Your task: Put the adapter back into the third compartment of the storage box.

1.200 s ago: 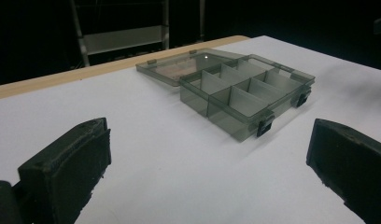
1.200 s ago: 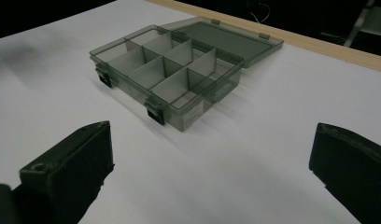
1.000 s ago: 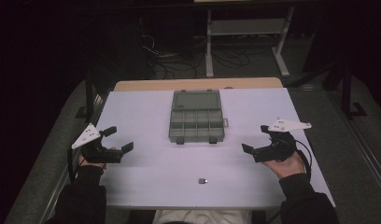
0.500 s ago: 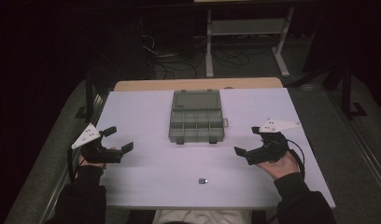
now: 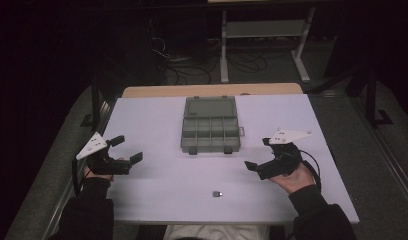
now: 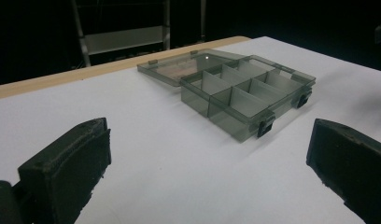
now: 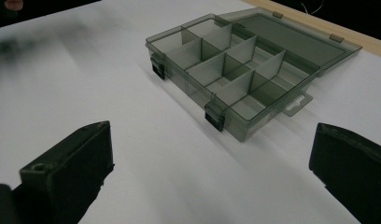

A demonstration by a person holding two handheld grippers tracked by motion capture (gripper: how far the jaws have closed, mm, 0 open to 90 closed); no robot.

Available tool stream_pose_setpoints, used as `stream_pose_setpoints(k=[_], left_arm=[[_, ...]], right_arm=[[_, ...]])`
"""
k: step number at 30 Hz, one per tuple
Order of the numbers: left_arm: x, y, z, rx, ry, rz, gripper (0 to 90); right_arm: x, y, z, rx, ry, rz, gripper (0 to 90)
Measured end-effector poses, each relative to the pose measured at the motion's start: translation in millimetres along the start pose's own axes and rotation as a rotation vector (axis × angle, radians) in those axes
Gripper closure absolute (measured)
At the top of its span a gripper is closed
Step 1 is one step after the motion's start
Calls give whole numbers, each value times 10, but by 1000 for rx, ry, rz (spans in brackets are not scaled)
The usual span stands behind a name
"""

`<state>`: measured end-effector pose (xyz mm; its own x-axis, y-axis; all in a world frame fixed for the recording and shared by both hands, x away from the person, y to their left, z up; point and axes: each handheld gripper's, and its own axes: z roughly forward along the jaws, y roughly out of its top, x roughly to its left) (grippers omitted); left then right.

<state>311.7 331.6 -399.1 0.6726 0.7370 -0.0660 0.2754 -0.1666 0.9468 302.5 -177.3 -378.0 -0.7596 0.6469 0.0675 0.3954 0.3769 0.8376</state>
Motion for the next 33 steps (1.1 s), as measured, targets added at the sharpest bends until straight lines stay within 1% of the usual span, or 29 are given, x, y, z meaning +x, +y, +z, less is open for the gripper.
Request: stream_pose_setpoints(k=[12, 15, 29, 33], left_arm=[[1, -1, 1, -1, -2, -1, 0], [0, -1, 3, 0, -1, 0, 0], [0, -2, 2, 1, 0, 0, 0], [0, -2, 3, 1, 0, 0, 0]], right_arm=[[55, 16, 85, 31, 25, -22, 0], [81, 26, 132, 48, 37, -30, 0], [129, 47, 219, 75, 61, -49, 0], [166, 52, 263, 87, 75, -59, 0]])
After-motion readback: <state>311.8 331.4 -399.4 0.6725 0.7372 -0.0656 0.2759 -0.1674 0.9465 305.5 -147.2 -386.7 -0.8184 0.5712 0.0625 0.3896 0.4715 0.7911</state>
